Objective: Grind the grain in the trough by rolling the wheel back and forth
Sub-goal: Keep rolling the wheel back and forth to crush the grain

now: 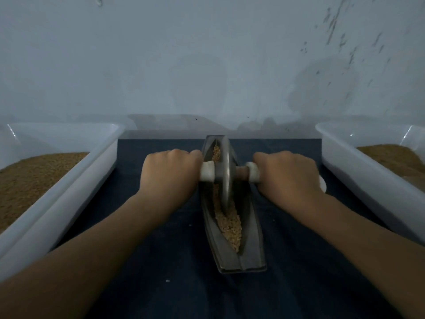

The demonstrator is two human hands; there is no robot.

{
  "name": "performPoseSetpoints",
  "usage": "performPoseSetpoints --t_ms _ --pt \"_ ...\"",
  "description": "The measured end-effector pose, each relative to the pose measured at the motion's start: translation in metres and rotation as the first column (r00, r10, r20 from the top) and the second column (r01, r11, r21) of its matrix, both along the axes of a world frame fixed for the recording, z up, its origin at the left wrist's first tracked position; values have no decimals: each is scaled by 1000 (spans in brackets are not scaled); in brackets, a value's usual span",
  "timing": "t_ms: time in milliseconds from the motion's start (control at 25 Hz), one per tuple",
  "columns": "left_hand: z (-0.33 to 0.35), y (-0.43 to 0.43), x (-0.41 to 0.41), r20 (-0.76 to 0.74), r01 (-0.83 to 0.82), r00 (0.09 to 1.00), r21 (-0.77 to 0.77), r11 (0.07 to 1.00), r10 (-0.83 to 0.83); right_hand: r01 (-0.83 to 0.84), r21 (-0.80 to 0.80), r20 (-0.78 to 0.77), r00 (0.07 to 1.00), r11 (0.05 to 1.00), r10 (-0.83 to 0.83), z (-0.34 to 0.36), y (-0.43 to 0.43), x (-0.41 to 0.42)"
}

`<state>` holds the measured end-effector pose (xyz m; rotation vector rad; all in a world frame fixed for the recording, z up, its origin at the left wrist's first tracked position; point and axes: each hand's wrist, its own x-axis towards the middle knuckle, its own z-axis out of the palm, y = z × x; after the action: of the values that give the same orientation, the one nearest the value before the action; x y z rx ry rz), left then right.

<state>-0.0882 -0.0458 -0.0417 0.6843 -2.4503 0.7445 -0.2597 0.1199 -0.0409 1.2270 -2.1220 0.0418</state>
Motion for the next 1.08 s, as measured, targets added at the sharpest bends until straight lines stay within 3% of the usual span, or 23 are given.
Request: performPoseSetpoints --t_ms 160,280,520,640,760,880,960,1080 --pt "16 -22 -37 6 -49 999 46 998 49 37 -8 168 985 999 -35 9 -42 -25" --pt "25 -12 -29 60 17 998 36 999 -20 1 16 283 959 1000 -6 3 -22 -20" --pt "14 22 33 36 159 987 -17 987 -159 -46 64 124 992 997 38 5 39 17" --pt "7 11 16 96 64 993 55 996 -69 -9 118 181 983 993 -12 10 21 8" --pt "7 -13 -18 34 -18 999 136 991 14 24 127 224 973 992 -52 23 -24 -8" --pt "18 -14 -24 62 -39 998 192 981 27 16 159 256 965 987 -57 29 -35 -15" --pt "16 -4 -9 62 18 998 165 986 -29 -34 177 283 959 984 -18 20 -11 -11" --pt "9 18 24 53 104 993 37 994 -106 -99 122 181 981 988 76 11 31 9"
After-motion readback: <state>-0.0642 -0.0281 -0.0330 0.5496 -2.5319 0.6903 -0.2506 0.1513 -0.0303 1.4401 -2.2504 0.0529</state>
